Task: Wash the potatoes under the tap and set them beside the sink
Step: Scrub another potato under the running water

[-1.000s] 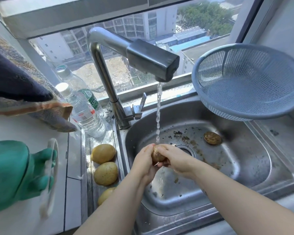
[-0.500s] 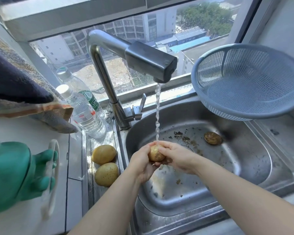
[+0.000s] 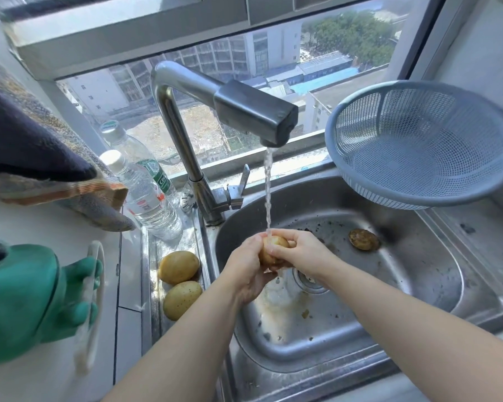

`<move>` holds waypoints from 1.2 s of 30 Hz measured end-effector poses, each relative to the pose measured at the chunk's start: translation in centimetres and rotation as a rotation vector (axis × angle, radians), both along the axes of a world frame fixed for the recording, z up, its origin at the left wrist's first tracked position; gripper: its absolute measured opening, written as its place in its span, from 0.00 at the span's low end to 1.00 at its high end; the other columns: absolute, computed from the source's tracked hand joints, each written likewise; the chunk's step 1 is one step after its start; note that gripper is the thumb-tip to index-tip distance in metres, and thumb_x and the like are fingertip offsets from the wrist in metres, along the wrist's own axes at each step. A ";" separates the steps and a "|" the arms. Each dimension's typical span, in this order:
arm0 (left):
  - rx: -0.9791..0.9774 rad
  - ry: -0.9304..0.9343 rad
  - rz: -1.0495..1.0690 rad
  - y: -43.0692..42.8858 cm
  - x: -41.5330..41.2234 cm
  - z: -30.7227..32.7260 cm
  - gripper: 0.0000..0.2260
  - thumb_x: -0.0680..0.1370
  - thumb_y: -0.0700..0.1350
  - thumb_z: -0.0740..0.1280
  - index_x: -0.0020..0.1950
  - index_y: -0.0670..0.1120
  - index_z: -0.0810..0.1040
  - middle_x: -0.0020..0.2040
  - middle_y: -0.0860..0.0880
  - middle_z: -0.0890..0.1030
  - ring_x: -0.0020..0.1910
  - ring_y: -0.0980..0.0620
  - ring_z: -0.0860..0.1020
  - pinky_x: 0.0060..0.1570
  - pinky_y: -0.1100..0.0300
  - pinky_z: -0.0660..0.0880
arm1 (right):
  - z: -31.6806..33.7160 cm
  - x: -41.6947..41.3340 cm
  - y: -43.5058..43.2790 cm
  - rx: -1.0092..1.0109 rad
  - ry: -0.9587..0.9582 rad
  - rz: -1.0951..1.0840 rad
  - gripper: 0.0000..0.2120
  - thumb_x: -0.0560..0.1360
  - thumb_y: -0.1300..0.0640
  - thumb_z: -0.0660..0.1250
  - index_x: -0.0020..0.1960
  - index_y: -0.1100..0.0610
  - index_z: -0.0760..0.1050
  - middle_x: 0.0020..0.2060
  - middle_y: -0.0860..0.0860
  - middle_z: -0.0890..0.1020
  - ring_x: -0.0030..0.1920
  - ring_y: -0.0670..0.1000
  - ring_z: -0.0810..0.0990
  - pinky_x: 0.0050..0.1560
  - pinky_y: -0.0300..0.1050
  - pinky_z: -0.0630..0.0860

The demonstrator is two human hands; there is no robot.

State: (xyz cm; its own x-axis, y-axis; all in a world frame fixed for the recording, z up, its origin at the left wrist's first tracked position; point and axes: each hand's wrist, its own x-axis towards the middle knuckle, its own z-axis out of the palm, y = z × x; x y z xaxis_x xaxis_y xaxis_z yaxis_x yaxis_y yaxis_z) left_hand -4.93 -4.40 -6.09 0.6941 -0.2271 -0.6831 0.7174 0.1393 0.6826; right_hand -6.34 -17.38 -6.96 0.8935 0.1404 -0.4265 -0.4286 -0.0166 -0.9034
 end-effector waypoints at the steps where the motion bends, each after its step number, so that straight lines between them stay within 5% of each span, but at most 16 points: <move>1: 0.002 0.006 0.001 0.1 0.0 0.0 0.15 0.84 0.45 0.53 0.63 0.42 0.74 0.46 0.41 0.83 0.36 0.47 0.79 0.35 0.59 0.75 | -0.1 -0.1 0.0 -0.009 0.000 0.018 0.21 0.73 0.63 0.71 0.65 0.55 0.74 0.51 0.56 0.82 0.47 0.47 0.83 0.45 0.36 0.80; 7: 0.017 0.005 -0.015 0.5 0.0 0.3 0.15 0.84 0.46 0.53 0.66 0.43 0.73 0.51 0.41 0.82 0.38 0.48 0.78 0.38 0.57 0.75 | 0.1 0.5 -0.8 -0.057 -0.004 0.147 0.27 0.70 0.60 0.74 0.68 0.54 0.71 0.53 0.57 0.82 0.52 0.53 0.83 0.57 0.51 0.79; 10: 0.063 -0.018 -0.033 0.3 0.0 0.2 0.14 0.83 0.46 0.54 0.64 0.44 0.74 0.49 0.42 0.82 0.35 0.49 0.77 0.37 0.58 0.72 | 0.0 0.3 0.1 -0.069 -0.023 0.050 0.24 0.71 0.61 0.73 0.66 0.57 0.74 0.51 0.59 0.83 0.46 0.56 0.84 0.51 0.49 0.81; 14: 0.087 -0.014 -0.061 0.8 -0.3 0.6 0.13 0.83 0.46 0.54 0.60 0.47 0.76 0.46 0.45 0.80 0.35 0.50 0.75 0.39 0.56 0.72 | 0.6 0.3 -1.2 0.138 0.126 0.198 0.20 0.75 0.65 0.67 0.67 0.57 0.72 0.53 0.61 0.82 0.48 0.55 0.83 0.49 0.43 0.80; 20: 0.099 -0.015 -0.053 0.6 -0.4 0.5 0.13 0.84 0.48 0.52 0.60 0.47 0.74 0.50 0.43 0.81 0.36 0.49 0.77 0.38 0.56 0.71 | -0.2 0.3 0.3 -0.097 0.007 0.098 0.23 0.69 0.62 0.75 0.63 0.56 0.76 0.48 0.57 0.84 0.45 0.53 0.85 0.51 0.49 0.81; 24: 0.114 -0.013 -0.067 0.8 -0.3 0.9 0.13 0.84 0.47 0.52 0.60 0.48 0.75 0.48 0.45 0.81 0.39 0.49 0.76 0.43 0.53 0.72 | 0.5 0.7 -1.4 0.101 0.120 0.261 0.20 0.75 0.65 0.68 0.66 0.56 0.74 0.53 0.62 0.82 0.50 0.58 0.82 0.57 0.51 0.78; 29: 0.145 -0.020 -0.056 0.2 0.3 1.3 0.14 0.84 0.46 0.52 0.60 0.46 0.75 0.48 0.42 0.80 0.37 0.48 0.75 0.39 0.55 0.71 | 0.0 0.1 0.3 -0.004 -0.017 0.032 0.20 0.73 0.62 0.71 0.64 0.58 0.75 0.49 0.60 0.83 0.45 0.58 0.84 0.51 0.49 0.81; 36: 0.134 0.005 -0.043 0.4 0.5 1.5 0.14 0.84 0.46 0.52 0.62 0.46 0.75 0.48 0.43 0.80 0.38 0.48 0.76 0.42 0.53 0.72 | 1.0 0.6 -1.0 0.059 -0.004 0.201 0.19 0.73 0.66 0.69 0.63 0.55 0.75 0.51 0.60 0.83 0.48 0.57 0.83 0.52 0.47 0.80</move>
